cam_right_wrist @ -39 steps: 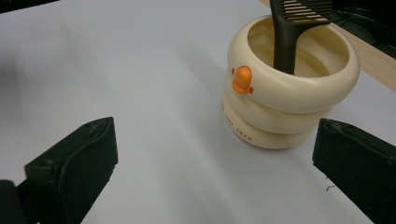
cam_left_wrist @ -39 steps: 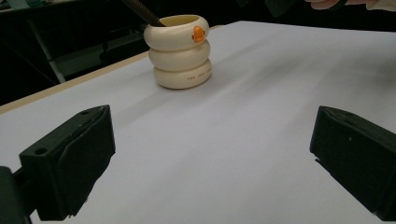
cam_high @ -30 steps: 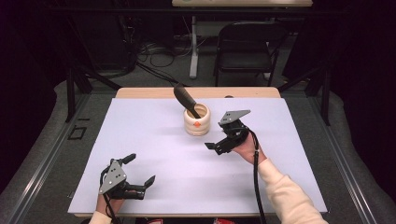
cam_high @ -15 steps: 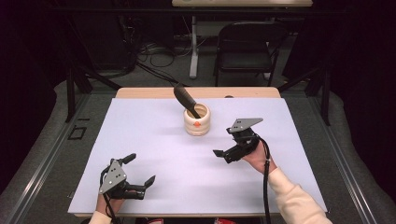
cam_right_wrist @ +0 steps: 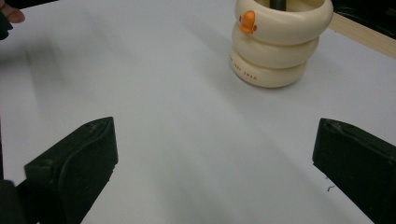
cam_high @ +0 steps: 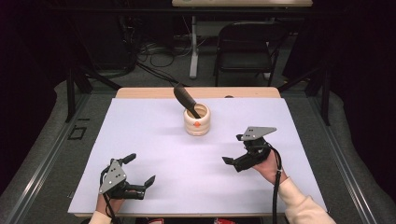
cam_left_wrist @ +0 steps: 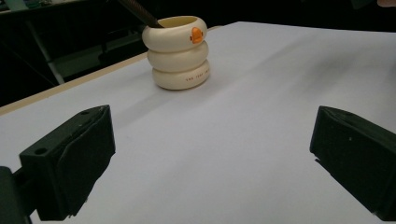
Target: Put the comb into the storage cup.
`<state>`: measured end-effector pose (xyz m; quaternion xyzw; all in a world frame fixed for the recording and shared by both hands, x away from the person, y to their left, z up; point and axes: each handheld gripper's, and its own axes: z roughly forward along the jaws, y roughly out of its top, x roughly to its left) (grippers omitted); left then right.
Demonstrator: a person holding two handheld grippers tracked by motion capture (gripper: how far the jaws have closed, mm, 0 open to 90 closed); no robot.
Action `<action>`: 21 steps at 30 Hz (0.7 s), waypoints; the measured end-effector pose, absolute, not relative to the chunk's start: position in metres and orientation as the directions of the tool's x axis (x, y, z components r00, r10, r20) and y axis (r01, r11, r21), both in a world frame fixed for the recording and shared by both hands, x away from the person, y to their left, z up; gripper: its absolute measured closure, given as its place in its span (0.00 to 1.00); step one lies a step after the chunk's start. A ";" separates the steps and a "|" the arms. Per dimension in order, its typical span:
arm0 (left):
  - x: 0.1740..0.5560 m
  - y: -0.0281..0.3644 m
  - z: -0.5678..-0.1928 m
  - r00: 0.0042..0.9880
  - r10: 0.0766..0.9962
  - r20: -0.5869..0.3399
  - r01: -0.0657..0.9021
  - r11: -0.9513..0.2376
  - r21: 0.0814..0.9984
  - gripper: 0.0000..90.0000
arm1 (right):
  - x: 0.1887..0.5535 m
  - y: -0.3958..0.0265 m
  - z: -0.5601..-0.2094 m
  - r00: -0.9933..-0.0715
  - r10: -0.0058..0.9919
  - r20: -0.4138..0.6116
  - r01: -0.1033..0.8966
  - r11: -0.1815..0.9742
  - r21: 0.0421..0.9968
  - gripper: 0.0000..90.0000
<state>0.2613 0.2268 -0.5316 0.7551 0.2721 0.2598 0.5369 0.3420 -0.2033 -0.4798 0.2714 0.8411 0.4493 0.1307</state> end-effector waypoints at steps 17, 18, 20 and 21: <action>0.261 0.227 -0.532 0.716 0.691 0.099 0.133 -0.274 0.952 0.00 | 0.314 -0.216 -0.492 -0.815 0.579 0.017 0.342 0.458 0.820 0.00; 0.261 0.227 -0.532 0.716 0.691 0.099 0.134 -0.275 0.952 0.00 | 0.313 -0.217 -0.492 -0.814 0.581 0.014 0.340 0.457 0.822 0.00; 0.261 0.227 -0.532 0.716 0.691 0.099 0.133 -0.274 0.953 0.00 | 0.311 -0.218 -0.494 -0.811 0.584 0.015 0.340 0.452 0.825 0.00; 0.261 0.227 -0.532 0.716 0.692 0.099 0.133 -0.274 0.952 0.00 | 0.309 -0.219 -0.495 -0.811 0.585 0.017 0.341 0.449 0.826 0.00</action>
